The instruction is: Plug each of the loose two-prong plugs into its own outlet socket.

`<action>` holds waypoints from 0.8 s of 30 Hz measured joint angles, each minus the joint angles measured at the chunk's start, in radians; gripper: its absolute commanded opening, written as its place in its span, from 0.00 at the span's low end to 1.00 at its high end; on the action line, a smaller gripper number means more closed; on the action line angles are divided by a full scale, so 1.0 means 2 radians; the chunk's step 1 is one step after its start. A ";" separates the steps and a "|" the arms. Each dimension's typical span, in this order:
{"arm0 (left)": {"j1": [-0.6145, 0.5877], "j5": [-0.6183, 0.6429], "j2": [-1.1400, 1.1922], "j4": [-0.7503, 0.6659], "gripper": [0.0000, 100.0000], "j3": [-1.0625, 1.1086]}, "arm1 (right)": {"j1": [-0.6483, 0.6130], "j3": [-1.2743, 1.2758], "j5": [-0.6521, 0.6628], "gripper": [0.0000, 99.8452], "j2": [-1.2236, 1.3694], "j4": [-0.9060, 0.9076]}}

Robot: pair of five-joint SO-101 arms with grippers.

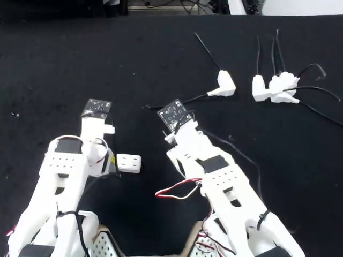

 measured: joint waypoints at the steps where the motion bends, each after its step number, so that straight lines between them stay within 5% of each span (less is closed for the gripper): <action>1: 0.002 0.000 0.000 -0.010 0.24 0.008 | 0.000 0.000 0.000 0.01 0.000 0.000; 16: 0.094 0.126 0.000 -0.112 0.24 0.041 | 0.000 0.000 0.000 0.01 0.000 0.000; 24: 0.097 0.097 0.000 -0.008 0.23 -0.009 | 0.000 0.000 0.000 0.01 0.000 0.000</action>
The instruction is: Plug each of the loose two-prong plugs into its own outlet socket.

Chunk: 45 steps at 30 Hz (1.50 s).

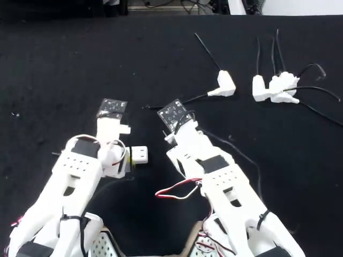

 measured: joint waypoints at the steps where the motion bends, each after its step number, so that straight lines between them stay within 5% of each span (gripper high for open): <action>1: 0.000 -0.012 0.000 0.015 0.23 -0.013 | 0.000 0.000 0.000 0.01 0.000 0.000; 9: -0.002 -0.035 0.000 -0.001 0.23 -0.035 | 0.000 0.010 0.028 0.01 -0.077 0.039; 19: -0.065 -0.036 0.000 -0.089 0.23 0.006 | -0.006 -0.132 0.209 0.01 -0.166 0.348; 24: -0.069 -0.036 0.000 -0.089 0.23 0.006 | -0.008 -0.255 0.242 0.01 -0.121 0.414; 36: -0.107 -0.004 -0.010 -0.153 0.23 0.054 | -0.092 -0.198 0.146 0.01 0.029 0.188; 45: -0.111 0.007 -0.167 -0.153 0.23 0.123 | -0.123 -0.135 0.106 0.01 0.029 0.082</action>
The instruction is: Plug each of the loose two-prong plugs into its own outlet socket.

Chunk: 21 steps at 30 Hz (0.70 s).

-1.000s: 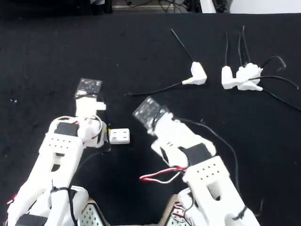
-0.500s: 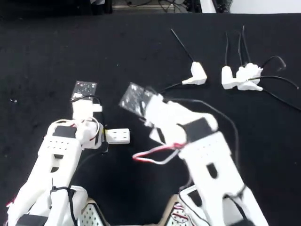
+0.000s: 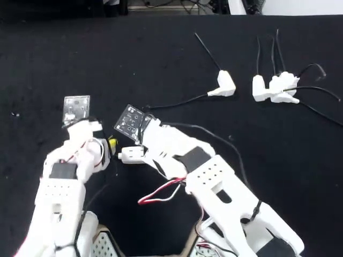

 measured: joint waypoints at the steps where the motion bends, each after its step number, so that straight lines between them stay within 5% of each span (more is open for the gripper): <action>1: 0.000 0.000 -0.025 0.000 0.23 0.012 | 0.000 0.004 -0.001 0.01 0.000 -0.008; 10: 0.000 0.000 -0.236 0.007 0.23 0.094 | -0.001 0.031 -0.068 0.01 0.000 -0.064; 21: 0.000 0.000 -0.375 0.065 0.23 0.114 | -0.023 0.048 -0.072 0.01 0.022 -0.097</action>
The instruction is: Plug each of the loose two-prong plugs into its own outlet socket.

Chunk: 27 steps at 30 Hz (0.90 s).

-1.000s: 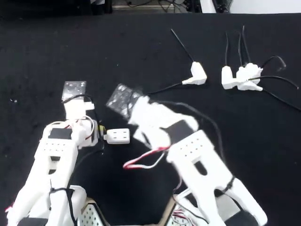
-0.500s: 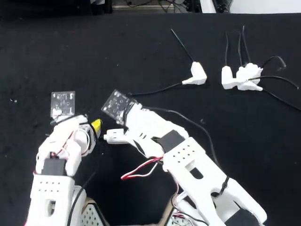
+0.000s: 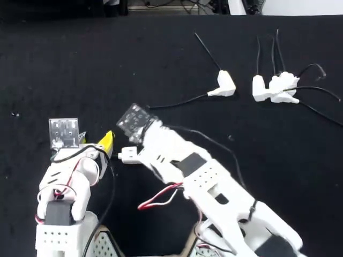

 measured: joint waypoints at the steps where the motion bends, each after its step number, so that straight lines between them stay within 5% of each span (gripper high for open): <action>1: 0.000 0.000 -0.009 0.002 0.23 0.005 | -0.008 0.000 0.000 0.01 0.010 -0.005; 7: 0.049 0.000 -0.032 0.003 0.23 0.023 | -0.023 0.000 -0.002 0.01 0.044 -0.035; 27: 0.051 0.002 -0.038 0.003 0.23 0.023 | -0.025 0.071 -0.054 0.01 -0.114 -0.031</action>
